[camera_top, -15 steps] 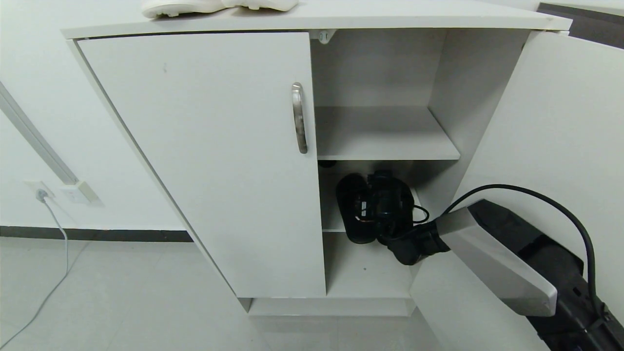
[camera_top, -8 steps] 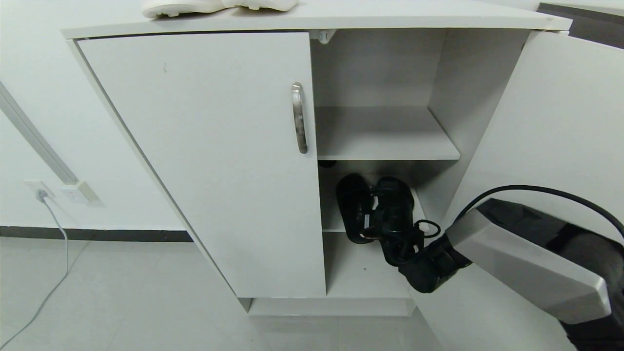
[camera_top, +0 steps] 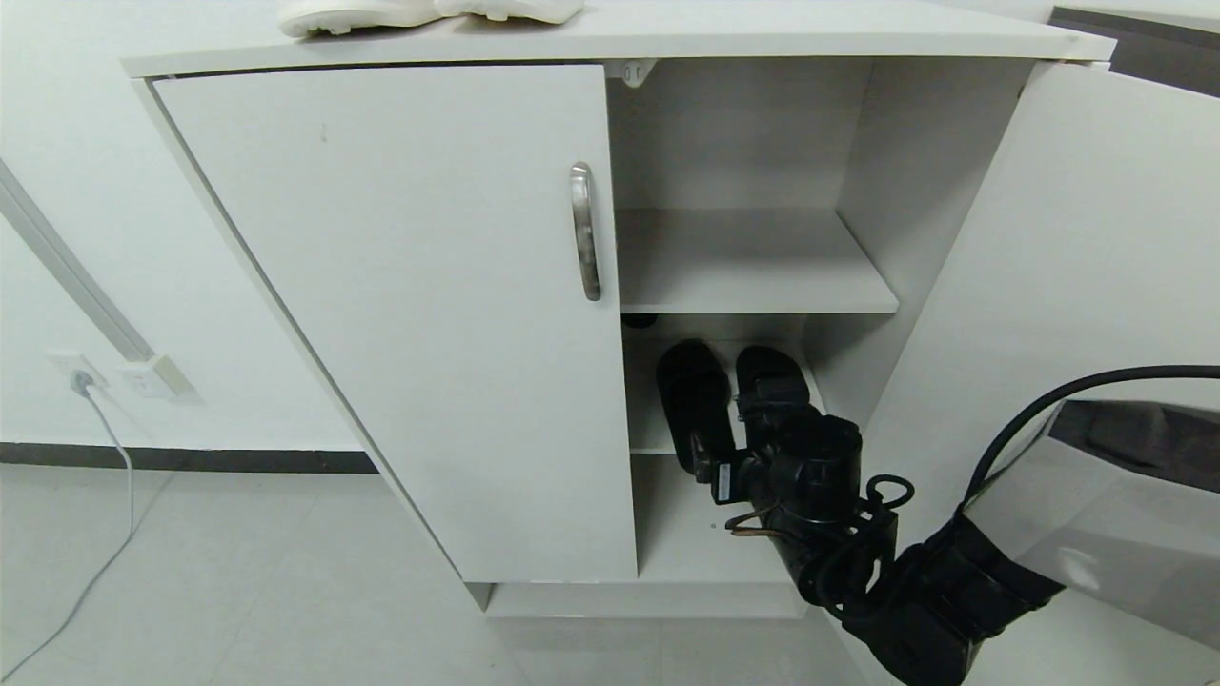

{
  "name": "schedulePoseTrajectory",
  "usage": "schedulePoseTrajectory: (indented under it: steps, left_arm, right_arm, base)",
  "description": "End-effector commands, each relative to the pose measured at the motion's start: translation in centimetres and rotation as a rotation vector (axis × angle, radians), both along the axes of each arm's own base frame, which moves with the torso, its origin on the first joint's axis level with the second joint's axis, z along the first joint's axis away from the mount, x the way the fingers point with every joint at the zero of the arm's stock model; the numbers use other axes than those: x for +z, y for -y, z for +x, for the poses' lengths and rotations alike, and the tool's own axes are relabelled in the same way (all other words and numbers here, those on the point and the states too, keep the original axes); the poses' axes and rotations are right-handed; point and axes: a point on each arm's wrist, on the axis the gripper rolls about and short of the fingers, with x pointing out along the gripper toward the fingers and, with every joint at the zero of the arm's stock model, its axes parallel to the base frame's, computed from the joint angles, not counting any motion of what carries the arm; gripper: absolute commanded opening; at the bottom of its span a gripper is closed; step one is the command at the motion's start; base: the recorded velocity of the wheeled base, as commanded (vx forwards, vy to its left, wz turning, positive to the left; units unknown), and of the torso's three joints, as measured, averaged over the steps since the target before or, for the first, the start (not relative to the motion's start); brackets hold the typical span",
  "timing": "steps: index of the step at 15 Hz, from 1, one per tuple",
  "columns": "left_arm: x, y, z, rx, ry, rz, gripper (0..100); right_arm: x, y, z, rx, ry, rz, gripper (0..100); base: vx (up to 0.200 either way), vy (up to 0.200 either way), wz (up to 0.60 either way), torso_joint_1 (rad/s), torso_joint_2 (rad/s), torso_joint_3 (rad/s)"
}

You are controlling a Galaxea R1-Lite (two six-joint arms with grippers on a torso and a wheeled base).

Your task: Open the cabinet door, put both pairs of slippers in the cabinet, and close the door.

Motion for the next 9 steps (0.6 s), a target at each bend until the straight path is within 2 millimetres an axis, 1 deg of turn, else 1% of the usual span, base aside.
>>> schedulePoseTrajectory:
  steps: [1,3,6,9]
  left_arm:
    - [0.0,0.0,0.01,0.0,-0.001,0.0,0]
    - [0.0,0.0,0.01,-0.001,-0.001,0.0,0]
    - [0.0,0.0,0.01,-0.001,-0.001,0.001,0]
    - [0.0,-0.01,0.01,0.007,-0.002,0.004,0]
  right_arm:
    - [0.56,0.13,-0.7,0.009,0.004,0.004,100]
    - [0.32,-0.33,-1.39,0.026,-0.002,-0.003,100]
    - [0.18,-0.36,-1.44,0.028,-0.003,-0.004,100]
    - [0.12,-0.28,-1.51,0.028,0.0,-0.008,100]
  base:
    - [-0.2,0.0,0.0,0.002,0.0,0.002]
    - [-0.2,0.0,0.0,0.007,0.01,0.0]
    - [-0.2,0.0,0.0,-0.001,0.0,-0.001]
    - [0.0,0.0,0.0,0.0,0.0,0.0]
